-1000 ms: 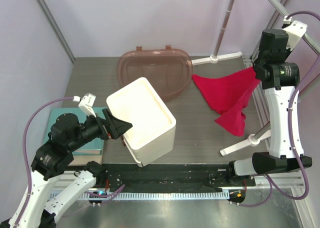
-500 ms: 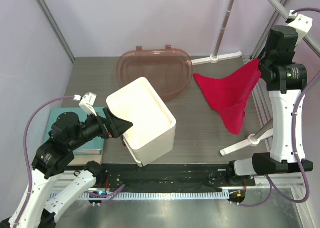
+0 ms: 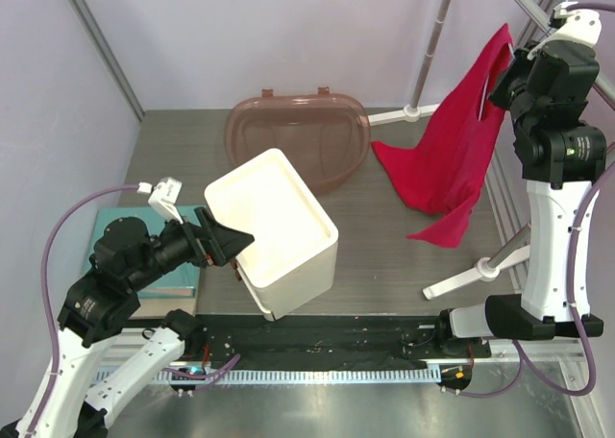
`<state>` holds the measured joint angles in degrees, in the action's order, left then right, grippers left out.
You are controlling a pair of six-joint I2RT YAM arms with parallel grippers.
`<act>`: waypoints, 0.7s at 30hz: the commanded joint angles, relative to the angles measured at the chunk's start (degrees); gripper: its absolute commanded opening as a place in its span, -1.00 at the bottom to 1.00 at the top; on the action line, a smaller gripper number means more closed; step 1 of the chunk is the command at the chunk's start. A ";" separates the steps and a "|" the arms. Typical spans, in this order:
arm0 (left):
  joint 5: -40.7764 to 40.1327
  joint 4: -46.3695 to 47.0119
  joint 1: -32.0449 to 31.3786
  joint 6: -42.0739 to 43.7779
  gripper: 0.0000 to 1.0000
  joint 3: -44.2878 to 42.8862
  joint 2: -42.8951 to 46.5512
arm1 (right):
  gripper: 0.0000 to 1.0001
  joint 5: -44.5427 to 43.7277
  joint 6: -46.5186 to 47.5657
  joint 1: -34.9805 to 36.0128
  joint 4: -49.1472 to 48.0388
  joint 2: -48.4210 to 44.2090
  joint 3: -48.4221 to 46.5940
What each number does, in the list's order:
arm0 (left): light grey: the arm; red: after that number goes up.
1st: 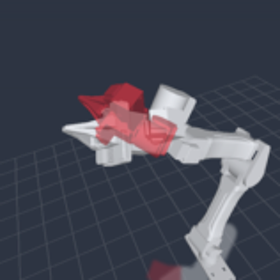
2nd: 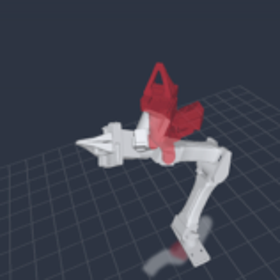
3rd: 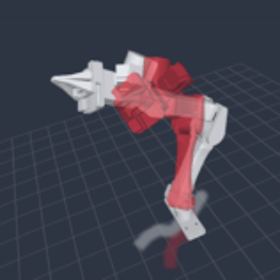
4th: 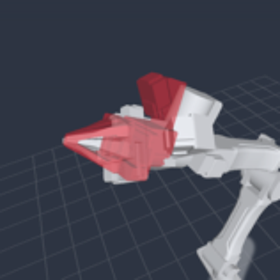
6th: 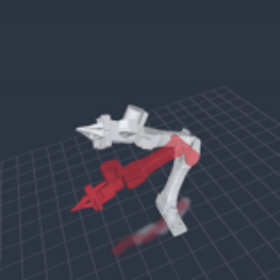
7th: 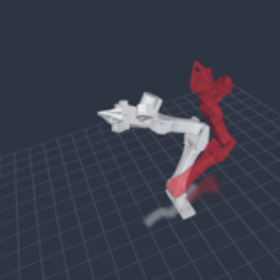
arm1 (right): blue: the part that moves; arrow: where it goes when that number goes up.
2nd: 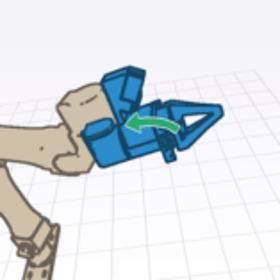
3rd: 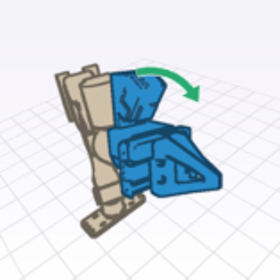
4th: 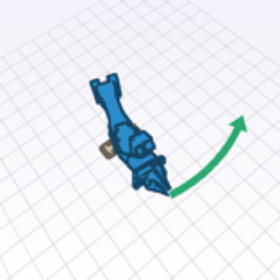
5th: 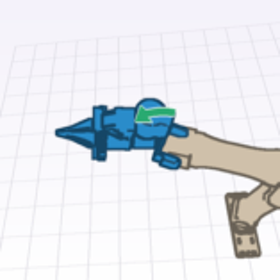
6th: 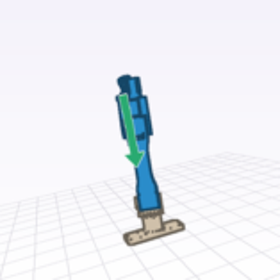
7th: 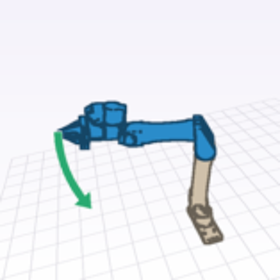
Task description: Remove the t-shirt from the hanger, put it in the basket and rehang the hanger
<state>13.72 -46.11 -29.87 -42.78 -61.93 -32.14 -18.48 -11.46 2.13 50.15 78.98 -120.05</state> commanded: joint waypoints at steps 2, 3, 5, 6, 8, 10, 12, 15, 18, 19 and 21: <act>1.49 2.42 0.16 0.95 0.87 -1.62 -0.29 | -0.98 12.13 0.48 -0.11 -5.33 -3.82 1.21; 1.66 2.60 0.25 0.86 0.87 -1.61 -0.38 | -0.98 14.33 0.13 -0.11 -5.33 -4.36 2.27; 2.27 3.56 0.25 0.60 0.87 -1.61 -0.99 | -0.98 21.42 -0.83 -0.11 -5.94 -6.46 6.74; 2.54 4.18 0.25 0.51 0.87 -1.79 -1.17 | -0.98 24.25 -0.84 -0.11 -6.55 -7.51 8.41; 2.37 6.02 0.16 -0.45 0.87 -3.19 -2.40 | -0.98 33.71 -1.36 -0.02 -10.93 -11.19 14.47; 3.50 11.35 0.25 -1.68 0.87 -3.55 -3.54 | -0.98 38.14 -2.85 -0.02 -14.36 -12.62 18.43; 7.52 16.29 0.16 -3.79 0.84 -4.59 -6.69 | -0.98 44.47 -4.43 -0.02 -14.99 -13.15 19.41; 17.60 23.07 0.16 -6.24 0.66 -10.80 -16.17 | -0.98 47.56 -6.28 -0.02 -15.08 -14.46 21.52; 20.30 27.82 -2.38 -7.76 0.55 -15.92 -26.17 | -0.98 49.40 -7.34 -0.11 -14.91 -15.96 24.59; 17.08 27.91 -5.69 -6.71 0.55 -19.68 -28.13 | -0.98 50.11 -8.91 -0.02 -14.82 -16.83 26.08; 12.68 27.39 -10.88 -3.46 0.56 -25.75 -33.65 | -0.98 50.82 -10.24 0.07 -14.64 -18.15 28.45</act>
<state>26.68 -25.34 -33.41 -48.53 -78.98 -57.41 26.37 -17.47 2.13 40.27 64.38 -94.28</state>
